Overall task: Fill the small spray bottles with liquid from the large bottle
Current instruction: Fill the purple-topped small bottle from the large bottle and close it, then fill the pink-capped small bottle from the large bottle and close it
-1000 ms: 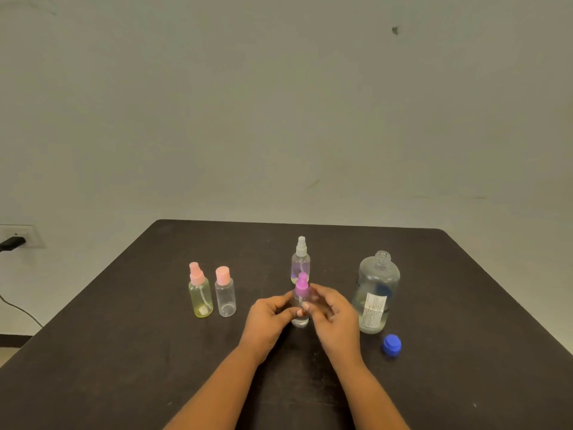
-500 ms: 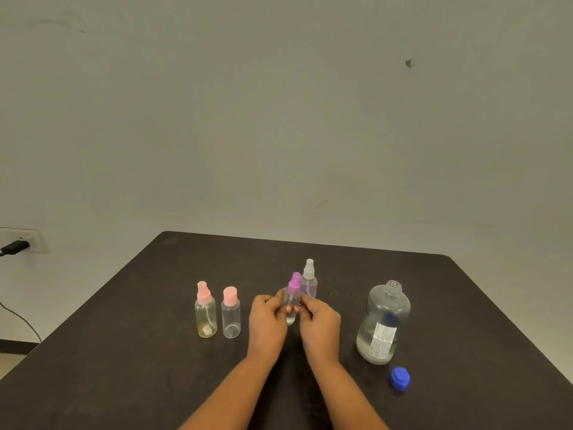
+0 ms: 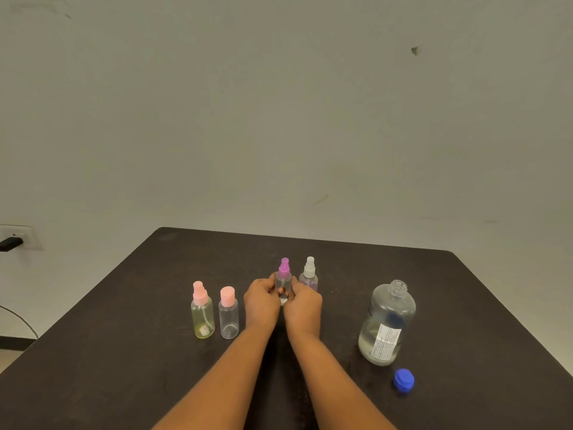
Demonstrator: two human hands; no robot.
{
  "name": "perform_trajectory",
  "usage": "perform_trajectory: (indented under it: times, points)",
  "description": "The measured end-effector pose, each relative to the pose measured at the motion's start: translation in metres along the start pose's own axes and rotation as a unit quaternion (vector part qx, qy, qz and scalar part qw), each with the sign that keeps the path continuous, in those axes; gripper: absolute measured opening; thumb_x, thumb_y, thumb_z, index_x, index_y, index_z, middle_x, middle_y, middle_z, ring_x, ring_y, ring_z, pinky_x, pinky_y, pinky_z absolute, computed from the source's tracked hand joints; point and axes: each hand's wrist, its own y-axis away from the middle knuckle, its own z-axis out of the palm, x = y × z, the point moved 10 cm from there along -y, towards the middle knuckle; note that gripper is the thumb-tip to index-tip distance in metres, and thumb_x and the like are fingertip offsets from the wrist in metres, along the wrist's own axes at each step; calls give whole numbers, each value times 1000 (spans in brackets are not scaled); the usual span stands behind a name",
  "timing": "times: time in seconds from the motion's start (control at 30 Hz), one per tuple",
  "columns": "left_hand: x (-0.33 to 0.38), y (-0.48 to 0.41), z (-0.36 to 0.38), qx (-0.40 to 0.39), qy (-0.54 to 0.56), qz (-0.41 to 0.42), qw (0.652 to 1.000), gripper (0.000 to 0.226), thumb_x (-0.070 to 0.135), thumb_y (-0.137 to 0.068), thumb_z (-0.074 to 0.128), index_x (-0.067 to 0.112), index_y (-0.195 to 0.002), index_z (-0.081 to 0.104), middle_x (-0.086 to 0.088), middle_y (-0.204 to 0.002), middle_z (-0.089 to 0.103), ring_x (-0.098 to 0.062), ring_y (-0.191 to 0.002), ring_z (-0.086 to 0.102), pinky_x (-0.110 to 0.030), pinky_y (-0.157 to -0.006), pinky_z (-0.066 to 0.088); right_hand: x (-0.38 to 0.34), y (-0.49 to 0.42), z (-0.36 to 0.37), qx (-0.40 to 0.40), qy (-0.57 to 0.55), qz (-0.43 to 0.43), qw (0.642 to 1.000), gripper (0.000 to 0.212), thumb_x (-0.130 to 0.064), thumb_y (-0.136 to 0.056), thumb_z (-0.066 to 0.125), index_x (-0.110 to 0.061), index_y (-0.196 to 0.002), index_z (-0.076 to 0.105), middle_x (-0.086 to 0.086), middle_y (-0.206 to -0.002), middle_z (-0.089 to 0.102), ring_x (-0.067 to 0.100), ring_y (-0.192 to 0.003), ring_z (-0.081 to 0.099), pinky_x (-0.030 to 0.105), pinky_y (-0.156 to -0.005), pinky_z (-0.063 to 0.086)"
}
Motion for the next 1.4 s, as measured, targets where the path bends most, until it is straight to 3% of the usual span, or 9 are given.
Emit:
perform_trajectory:
  times: [0.37, 0.43, 0.53, 0.63, 0.73, 0.93, 1.1, 1.3, 1.4]
  points:
    - [-4, -2, 6, -3, -14, 11, 1000, 22, 11, -92, 51, 13, -110, 65, -3, -104, 64, -12, -89, 62, -24, -77, 50, 7, -1, 10, -19, -13, 17, 1000, 29, -24, -99, 39, -7, -99, 63, 8, -90, 64, 18, -85, 62, 33, -79, 52]
    - [-4, 2, 6, -1, -11, 11, 1000, 27, 12, -95, 48, 12, -118, 60, -3, -105, 62, -4, -81, 55, -15, -70, 43, 10, 0, 10, -25, 6, 24, 999, 30, -24, -100, 38, -8, -104, 62, 7, -91, 64, 16, -84, 62, 24, -71, 51]
    - [1, 10, 1, 19, -16, 3, 1000, 29, 12, -97, 45, 8, -123, 56, -8, -116, 61, -8, -87, 56, -22, -76, 45, 5, 5, 4, -27, 28, 8, 999, 25, -19, -98, 40, -10, -90, 62, 3, -80, 62, 14, -73, 60, 13, -54, 40]
    - [1, 21, -3, 31, -18, -16, 999, 33, 7, -95, 45, 4, -126, 53, -13, -122, 60, -21, -101, 61, -26, -80, 45, -5, 15, -7, -25, 38, -16, 999, 26, -13, -93, 46, -11, -69, 55, 4, -69, 58, 15, -64, 56, 27, -55, 44]
    - [7, 39, -12, 46, -13, -19, 999, 36, 7, -94, 46, 4, -129, 52, -12, -122, 62, -20, -107, 59, -19, -78, 38, -17, 28, -19, -15, 60, -52, 997, 30, -10, -90, 49, -16, -60, 48, -1, -61, 52, 12, -57, 49, 26, -53, 39]
    - [24, 93, -54, 141, -50, 94, 984, 32, 17, -93, 51, 18, -124, 59, 3, -105, 67, -8, -87, 60, -17, -71, 42, -23, 49, -16, -16, 50, -93, 994, 18, -10, -90, 52, -13, -94, 69, 5, -86, 68, 16, -78, 62, 32, -71, 53]
    - [7, 110, -92, 208, -67, 91, 972, 33, 15, -89, 56, 18, -122, 59, 11, -103, 49, -3, -74, 51, -15, -60, 38, -34, 68, 16, -117, 10, -94, 989, 48, -10, -86, 62, -13, -133, 50, 3, -130, 56, 14, -123, 49, 29, -103, 41]
    - [-16, 109, -113, 208, -48, 23, 977, 38, 14, -89, 57, 19, -126, 54, 3, -119, 50, -9, -78, 55, -29, -68, 48, -40, 77, 52, -179, 28, -75, 981, 62, -20, -81, 70, -13, -137, 44, 3, -137, 49, 16, -129, 42, 26, -104, 35]
    - [-20, 103, -115, 198, -44, 20, 979, 37, 16, -89, 56, 19, -126, 54, 4, -121, 51, -6, -78, 52, -26, -69, 44, -42, 79, 58, -176, -12, -72, 982, 36, -17, -81, 68, -12, -116, 61, 3, -116, 63, 12, -105, 56, 9, -80, 40]
